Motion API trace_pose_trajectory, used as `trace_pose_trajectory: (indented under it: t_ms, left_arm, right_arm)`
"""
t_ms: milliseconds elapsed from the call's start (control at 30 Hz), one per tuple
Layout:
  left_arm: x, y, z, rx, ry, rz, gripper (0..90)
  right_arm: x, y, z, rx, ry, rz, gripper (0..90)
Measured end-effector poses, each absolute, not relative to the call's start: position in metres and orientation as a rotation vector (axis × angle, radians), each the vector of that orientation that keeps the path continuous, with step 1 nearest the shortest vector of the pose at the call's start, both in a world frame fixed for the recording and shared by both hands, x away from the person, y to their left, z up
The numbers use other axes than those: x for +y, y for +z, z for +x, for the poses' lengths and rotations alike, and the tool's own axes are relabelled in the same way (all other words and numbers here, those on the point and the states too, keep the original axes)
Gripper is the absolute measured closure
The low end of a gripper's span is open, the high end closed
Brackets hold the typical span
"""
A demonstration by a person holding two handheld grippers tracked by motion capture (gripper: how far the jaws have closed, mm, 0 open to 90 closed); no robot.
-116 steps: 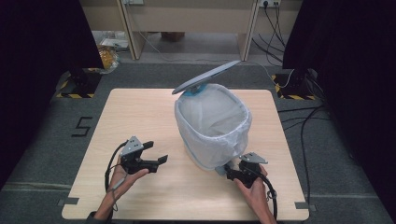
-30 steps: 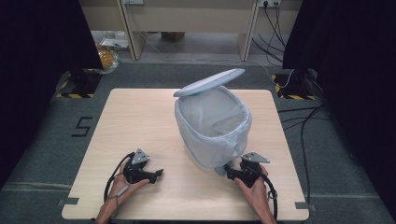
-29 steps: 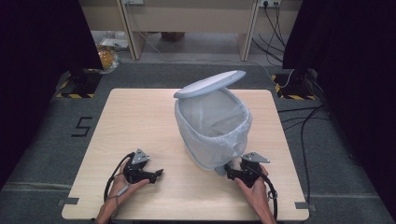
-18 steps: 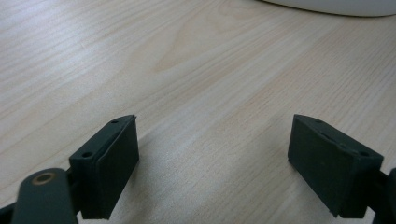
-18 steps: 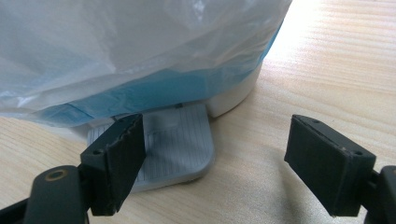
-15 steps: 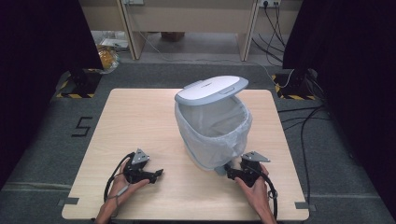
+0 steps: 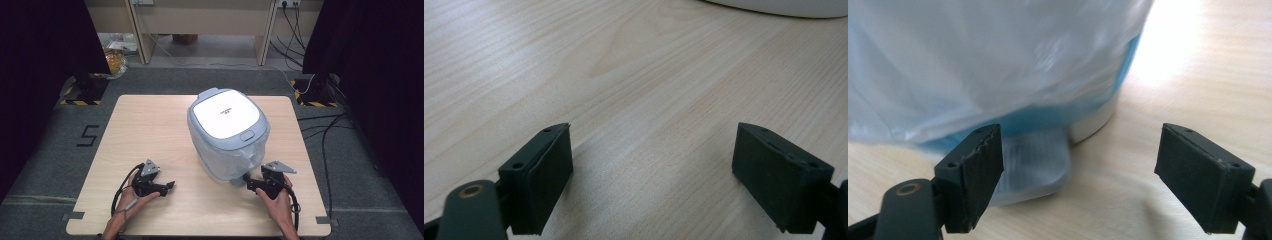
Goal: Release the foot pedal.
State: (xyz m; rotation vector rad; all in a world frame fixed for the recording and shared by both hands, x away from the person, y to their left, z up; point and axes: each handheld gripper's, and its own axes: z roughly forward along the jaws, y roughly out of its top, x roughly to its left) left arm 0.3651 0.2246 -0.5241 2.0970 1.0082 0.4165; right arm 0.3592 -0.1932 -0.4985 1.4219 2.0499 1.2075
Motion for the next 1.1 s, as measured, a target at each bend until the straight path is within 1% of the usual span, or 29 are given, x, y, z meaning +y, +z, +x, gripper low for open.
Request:
trace_pose_trajectory:
  t_ms: [367,767,1100]
  left_arm:
    - [0.225,-0.524,0.365,1.008,0.416,2.097,15.5]
    - [0.225,-0.524,0.365,1.008,0.417,2.096,15.6]
    - [0.225,-0.524,0.365,1.007,0.418,2.097,15.7]
  right_arm:
    - [-0.205,-0.485,0.344,2.046,1.195,1.366,19.0]
    - [-0.228,-0.486,0.319,2.035,1.215,1.369,19.0]
    - [-0.232,-0.494,0.302,2.061,1.18,1.34,18.5]
